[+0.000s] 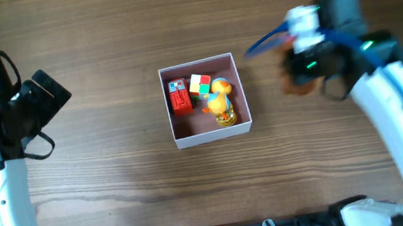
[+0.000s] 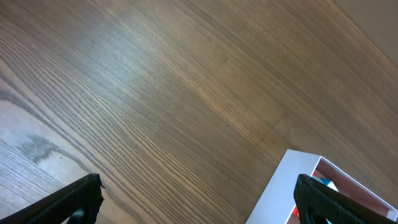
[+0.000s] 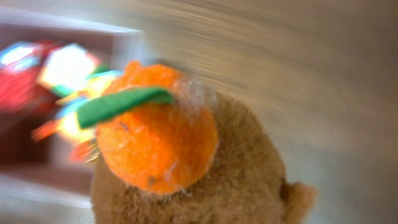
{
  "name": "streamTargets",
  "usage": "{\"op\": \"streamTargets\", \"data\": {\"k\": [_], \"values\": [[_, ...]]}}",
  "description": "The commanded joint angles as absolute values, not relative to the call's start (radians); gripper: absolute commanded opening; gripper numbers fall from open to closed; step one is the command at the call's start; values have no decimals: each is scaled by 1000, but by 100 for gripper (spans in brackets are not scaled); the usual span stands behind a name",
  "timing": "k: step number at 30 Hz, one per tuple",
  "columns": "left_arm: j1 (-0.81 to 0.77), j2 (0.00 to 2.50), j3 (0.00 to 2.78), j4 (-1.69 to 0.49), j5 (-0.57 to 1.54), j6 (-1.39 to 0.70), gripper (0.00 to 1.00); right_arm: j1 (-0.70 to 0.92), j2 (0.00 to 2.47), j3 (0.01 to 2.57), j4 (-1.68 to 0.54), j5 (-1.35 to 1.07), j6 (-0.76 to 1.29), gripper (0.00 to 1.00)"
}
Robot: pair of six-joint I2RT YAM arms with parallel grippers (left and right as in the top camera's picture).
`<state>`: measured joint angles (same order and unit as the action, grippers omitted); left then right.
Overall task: Pack container
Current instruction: 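Grasp the brown bear with the right gripper and lift it toward the box, then lower the bear into the box with the right gripper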
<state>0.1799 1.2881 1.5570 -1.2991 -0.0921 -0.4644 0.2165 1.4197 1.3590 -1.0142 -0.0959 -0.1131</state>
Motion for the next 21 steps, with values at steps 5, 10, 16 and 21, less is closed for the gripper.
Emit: {"op": "streamTargets", "data": {"k": [5,10,16,21], "values": [[187,1278,1569,-1307,-102,-448,100,636,1459,1373,-918,3,-424,4],[187,1278,1569,-1307,-102,-448,100,699,1631,1373,-878,-1,-552,4],[187,1279,1569,-1307,-102,-448,100,706,1827,1373,-870,-75,-576,4],[187,1278,1569,-1307,-102,-448,100,726,1875,1373,-859,-80,-575,12]]}}
